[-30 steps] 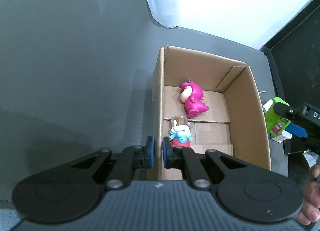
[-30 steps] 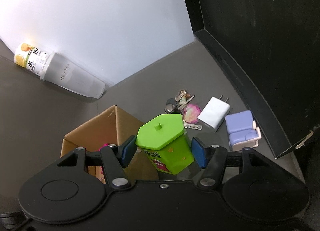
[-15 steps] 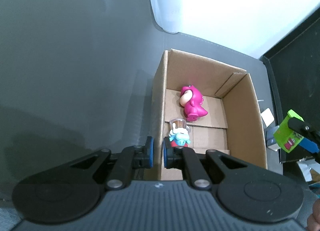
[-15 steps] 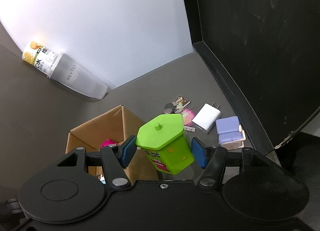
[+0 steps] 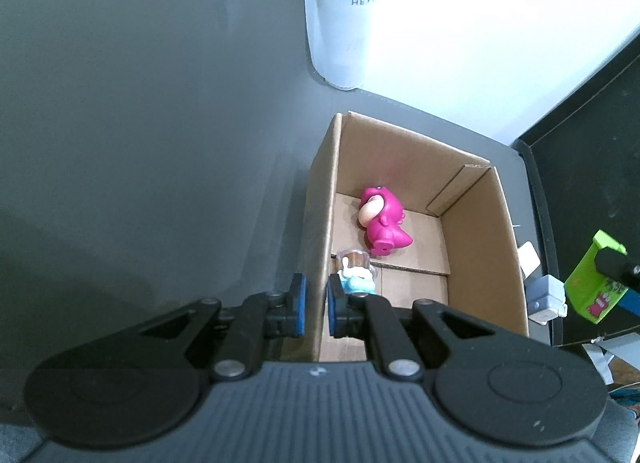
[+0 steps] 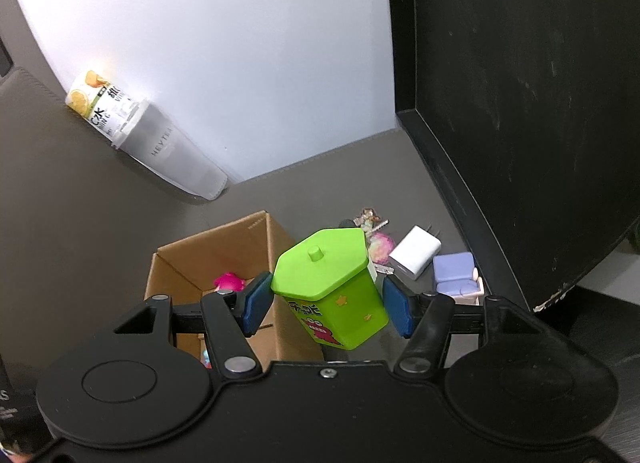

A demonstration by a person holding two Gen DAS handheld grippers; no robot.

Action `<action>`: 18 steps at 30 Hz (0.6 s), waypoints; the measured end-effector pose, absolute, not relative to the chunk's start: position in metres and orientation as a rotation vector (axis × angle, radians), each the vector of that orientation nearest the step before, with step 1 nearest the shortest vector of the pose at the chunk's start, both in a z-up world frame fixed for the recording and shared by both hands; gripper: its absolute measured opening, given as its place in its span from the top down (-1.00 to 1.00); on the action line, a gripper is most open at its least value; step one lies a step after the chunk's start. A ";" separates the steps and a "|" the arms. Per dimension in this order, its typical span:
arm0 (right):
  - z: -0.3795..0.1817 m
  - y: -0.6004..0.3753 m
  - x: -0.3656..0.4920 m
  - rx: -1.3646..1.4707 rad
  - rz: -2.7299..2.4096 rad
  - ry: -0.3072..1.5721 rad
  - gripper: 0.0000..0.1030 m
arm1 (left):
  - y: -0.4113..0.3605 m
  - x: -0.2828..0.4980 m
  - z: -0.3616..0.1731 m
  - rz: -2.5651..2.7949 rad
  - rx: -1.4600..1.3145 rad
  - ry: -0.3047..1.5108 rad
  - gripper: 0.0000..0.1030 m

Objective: Organize rigid objects
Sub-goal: 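Carry the lime-green container into the box and open the right tool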

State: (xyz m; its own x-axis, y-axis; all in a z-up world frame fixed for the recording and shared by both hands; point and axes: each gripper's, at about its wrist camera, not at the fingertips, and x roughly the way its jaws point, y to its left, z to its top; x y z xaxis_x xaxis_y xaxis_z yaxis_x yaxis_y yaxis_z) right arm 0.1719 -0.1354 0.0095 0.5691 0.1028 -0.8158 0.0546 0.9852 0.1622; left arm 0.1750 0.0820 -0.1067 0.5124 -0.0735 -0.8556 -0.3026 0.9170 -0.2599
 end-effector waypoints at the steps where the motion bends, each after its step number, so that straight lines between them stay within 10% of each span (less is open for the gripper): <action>1: 0.011 -0.134 0.171 0.175 0.031 0.960 -0.14 | 0.082 0.173 -0.107 0.139 -0.406 1.024 0.81; 18: 0.026 -0.100 0.174 0.140 0.088 0.934 -0.14 | 0.096 0.164 -0.110 0.094 -0.467 0.988 0.80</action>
